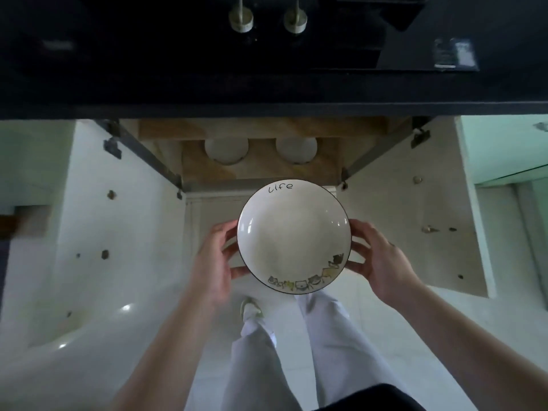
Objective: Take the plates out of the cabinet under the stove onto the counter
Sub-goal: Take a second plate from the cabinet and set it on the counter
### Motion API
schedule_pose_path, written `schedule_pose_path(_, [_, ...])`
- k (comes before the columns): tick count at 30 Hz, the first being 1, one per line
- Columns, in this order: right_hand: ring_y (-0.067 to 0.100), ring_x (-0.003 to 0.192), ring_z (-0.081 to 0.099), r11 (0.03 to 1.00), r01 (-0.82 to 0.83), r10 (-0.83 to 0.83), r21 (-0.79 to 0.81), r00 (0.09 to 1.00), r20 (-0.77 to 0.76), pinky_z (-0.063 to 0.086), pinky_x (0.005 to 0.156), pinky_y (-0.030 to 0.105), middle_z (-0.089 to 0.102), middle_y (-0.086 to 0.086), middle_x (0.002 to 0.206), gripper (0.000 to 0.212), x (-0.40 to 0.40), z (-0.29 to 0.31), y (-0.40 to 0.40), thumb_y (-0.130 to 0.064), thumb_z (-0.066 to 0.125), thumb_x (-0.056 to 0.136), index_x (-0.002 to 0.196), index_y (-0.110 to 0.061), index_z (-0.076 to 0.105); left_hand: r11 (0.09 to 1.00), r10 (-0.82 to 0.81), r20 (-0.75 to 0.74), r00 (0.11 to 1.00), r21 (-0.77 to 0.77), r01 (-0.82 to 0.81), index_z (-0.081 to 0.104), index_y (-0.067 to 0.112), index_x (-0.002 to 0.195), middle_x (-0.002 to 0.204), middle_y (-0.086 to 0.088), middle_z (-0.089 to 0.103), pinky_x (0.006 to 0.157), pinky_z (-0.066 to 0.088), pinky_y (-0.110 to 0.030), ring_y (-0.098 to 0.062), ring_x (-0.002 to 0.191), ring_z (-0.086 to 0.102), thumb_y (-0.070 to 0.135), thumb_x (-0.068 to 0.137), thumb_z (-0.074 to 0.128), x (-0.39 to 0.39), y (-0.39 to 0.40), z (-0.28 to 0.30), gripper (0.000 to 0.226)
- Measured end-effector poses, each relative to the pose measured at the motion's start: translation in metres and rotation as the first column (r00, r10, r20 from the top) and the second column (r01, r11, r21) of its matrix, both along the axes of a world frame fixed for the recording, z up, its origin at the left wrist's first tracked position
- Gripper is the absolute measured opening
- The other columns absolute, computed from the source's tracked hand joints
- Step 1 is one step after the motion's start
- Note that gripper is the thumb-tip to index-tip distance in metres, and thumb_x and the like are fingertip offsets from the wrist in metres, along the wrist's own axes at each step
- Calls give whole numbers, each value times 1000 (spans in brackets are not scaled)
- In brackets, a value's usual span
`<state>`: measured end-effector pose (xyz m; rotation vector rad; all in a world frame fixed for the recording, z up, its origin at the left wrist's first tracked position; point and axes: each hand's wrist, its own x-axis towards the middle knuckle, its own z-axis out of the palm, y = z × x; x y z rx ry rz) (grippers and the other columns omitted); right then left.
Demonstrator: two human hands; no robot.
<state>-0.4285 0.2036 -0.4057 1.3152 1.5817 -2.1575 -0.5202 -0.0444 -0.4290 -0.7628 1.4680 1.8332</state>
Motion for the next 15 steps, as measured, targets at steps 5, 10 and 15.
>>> schedule_pose_path(5, [16,87,69,1000,27,-28,-15,999,-45,57,63,33,72,1,100,29,45,60,-27,-27,46,97,100,-21,74,998,-42,-26,999,45,43,74,27,102,113,6,73,58,56,-41,-13,100,67,39,92,54,33,-34,68,25])
schedule_pose_path(10, [19,89,69,1000,5,-7,-20,993,-116,57,66,33,72,3,104,28,65,113,-37,-25,47,98,100,-22,75,993,-79,-112,991,80,89,75,28,105,114,3,72,68,59,-48,-16,105,66,41,90,53,56,-53,128,30])
schedule_pose_path(15, [20,91,70,997,-4,-13,-76,977,-213,57,67,36,72,3,106,25,73,161,-40,-29,52,98,104,-23,75,998,-12,-204,979,64,25,73,27,112,118,4,72,72,58,-49,-21,112,64,39,95,50,79,-54,185,31])
